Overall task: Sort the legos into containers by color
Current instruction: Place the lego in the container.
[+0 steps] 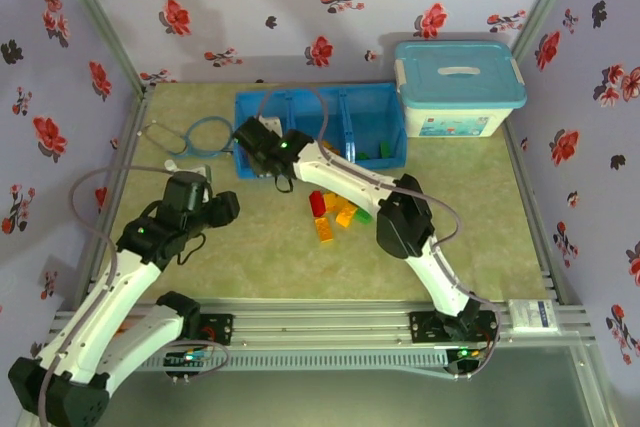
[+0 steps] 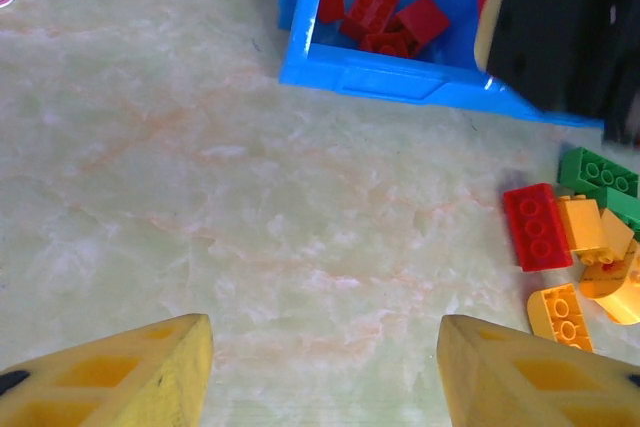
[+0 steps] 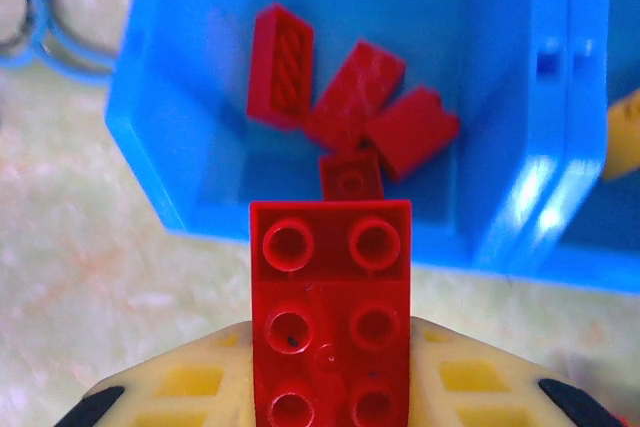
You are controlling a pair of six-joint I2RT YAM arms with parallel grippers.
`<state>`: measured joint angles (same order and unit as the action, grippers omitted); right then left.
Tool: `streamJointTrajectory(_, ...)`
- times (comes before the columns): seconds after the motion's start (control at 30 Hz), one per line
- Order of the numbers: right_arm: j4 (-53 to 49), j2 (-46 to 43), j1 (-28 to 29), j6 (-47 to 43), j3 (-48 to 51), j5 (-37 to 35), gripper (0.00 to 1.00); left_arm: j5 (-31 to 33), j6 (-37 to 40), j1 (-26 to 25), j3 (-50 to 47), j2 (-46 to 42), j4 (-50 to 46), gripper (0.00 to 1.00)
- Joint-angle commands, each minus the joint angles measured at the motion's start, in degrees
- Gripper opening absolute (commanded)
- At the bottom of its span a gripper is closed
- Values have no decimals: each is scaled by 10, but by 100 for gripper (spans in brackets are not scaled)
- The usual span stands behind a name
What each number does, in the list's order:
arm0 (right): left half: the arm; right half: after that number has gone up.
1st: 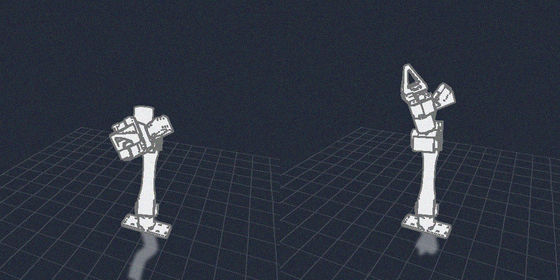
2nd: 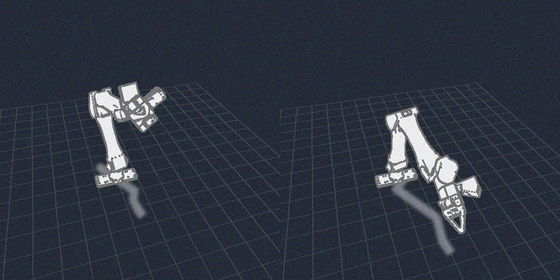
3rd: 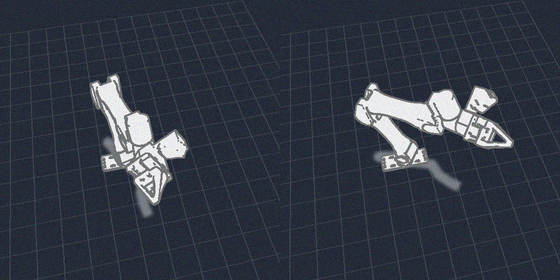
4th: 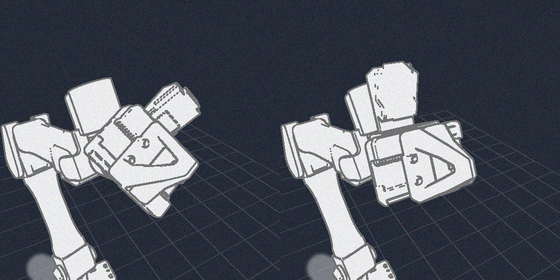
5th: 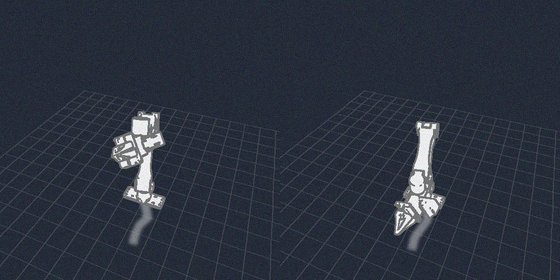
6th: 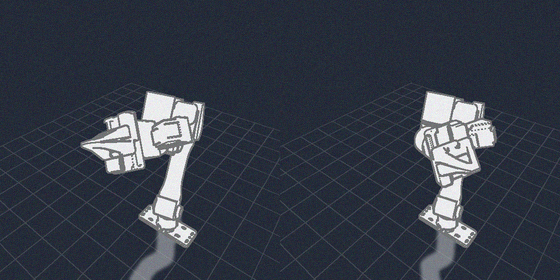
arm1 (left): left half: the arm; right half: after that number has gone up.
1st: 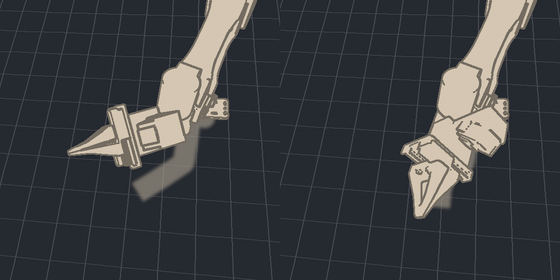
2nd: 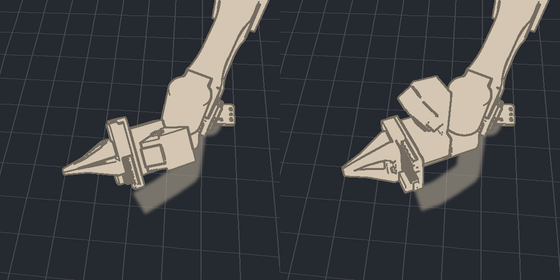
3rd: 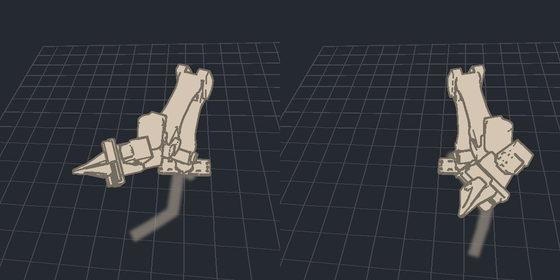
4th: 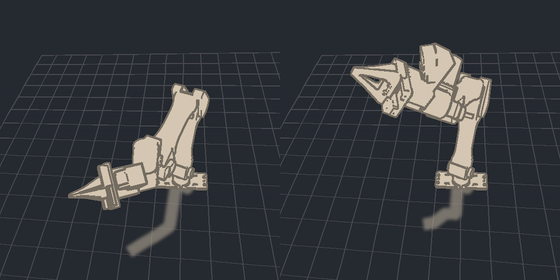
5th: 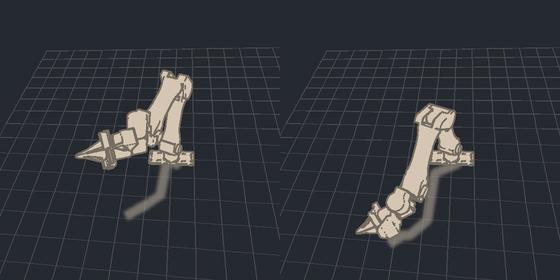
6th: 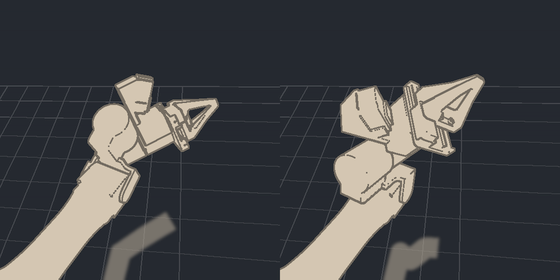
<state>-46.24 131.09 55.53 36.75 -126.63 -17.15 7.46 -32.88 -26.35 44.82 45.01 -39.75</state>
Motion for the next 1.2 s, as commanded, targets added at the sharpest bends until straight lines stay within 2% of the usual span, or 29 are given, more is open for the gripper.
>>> streamJointTrajectory(0.0,-13,52,-21,-50,-56,9,26,5,-10,-7,-6,-12,-18,61)
streamJointTrajectory(0.33,2,128,-55,-100,-191,31,33,5,-16,-23,-6,-17,-16,60)
streamJointTrajectory(0.37,1,133,-55,-103,-207,30,39,5,-14,-28,-6,-17,-12,60)
streamJointTrajectory(0.4,0,133,-55,-105,-220,28,56,4,-9,-37,-5,-16,-9,60)
streamJointTrajectory(0.43,-1,132,-54,-106,-229,26,67,6,-5,-44,-4,-15,-6,61)
streamJointTrajectory(0.5,-4,114,-52,-106,-233,18,78,9,-2,-61,0,-8,-4,61)
streamJointTrajectory(0.57,-11,87,-49,-106,-219,5,85,11,-2,-74,3,5,-1,63)
streamJointTrajectory(0.7,0,0,-45,-107,-132,-14,86,18,-14,-109,5,36,17,65)
streamJointTrajectory(0.83,42,-132,-48,-92,39,-73,87,20,-35,-148,4,82,67,66)
streamJointTrajectory(0.93,82,-237,-66,-68,176,-90,87,15,-41,-175,19,142,106,68)
streamJointTrajectory(1.0,110,-310,-78,-51,272,-101,87,-1,-49,-180,31,191,137,69)
streamJointTrajectory(1.17,135,-443,-103,-19,442,-107,88,-52,-67,-182,60,301,214,70)
